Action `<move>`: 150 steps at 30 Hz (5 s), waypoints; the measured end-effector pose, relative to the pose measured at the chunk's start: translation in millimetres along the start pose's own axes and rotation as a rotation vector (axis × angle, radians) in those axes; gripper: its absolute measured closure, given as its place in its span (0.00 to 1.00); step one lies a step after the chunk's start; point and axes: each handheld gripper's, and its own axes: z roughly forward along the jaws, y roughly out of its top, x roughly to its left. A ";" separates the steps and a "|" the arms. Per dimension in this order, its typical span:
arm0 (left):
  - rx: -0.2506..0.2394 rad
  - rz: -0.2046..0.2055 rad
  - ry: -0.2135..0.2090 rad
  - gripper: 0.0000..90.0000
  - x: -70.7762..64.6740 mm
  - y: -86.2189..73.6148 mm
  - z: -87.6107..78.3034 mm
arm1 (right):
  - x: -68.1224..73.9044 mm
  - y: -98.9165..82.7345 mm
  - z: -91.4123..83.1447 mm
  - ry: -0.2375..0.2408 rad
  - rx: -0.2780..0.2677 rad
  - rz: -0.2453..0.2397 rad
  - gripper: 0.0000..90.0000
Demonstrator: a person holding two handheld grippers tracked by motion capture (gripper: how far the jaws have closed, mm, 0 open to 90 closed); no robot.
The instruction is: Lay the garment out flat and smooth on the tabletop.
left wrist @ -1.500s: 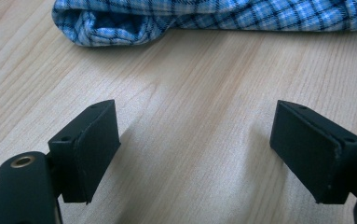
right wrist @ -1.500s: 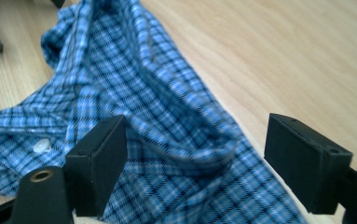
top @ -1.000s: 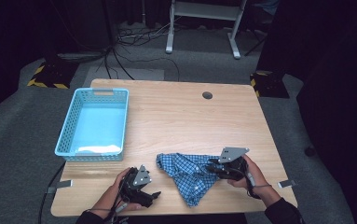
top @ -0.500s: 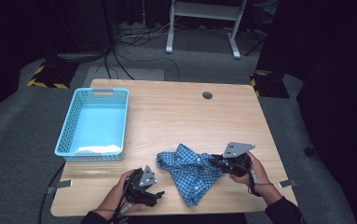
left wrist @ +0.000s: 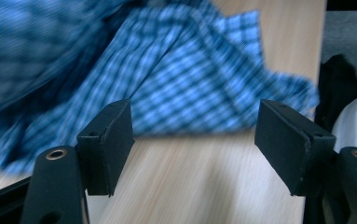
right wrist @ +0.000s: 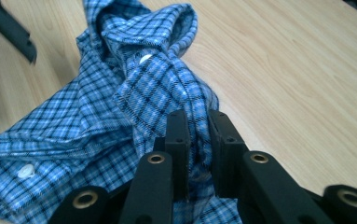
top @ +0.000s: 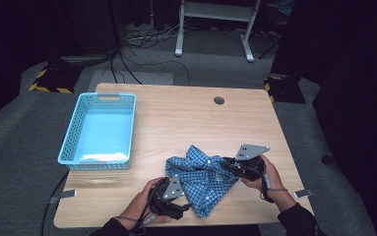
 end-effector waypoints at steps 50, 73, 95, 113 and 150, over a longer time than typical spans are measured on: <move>0.099 0.045 -0.102 0.31 6.1 10.8 55.4 | -50.2 33.2 34.2 -0.095 0.046 0.042 0.90; 0.115 0.060 -0.127 0.31 -1.9 9.8 52.4 | -78.8 37.3 69.7 -0.154 0.113 0.099 0.90; 0.112 0.062 -0.137 0.31 -3.6 8.5 51.8 | -91.4 29.6 107.0 -0.191 0.207 0.149 0.90; 0.097 0.059 -0.143 0.31 -2.6 6.6 51.9 | -94.5 25.2 122.9 -0.186 0.249 0.170 0.91; 0.042 0.031 -0.150 0.36 6.8 14.5 33.0 | -78.0 34.9 74.7 -0.226 0.147 0.134 0.54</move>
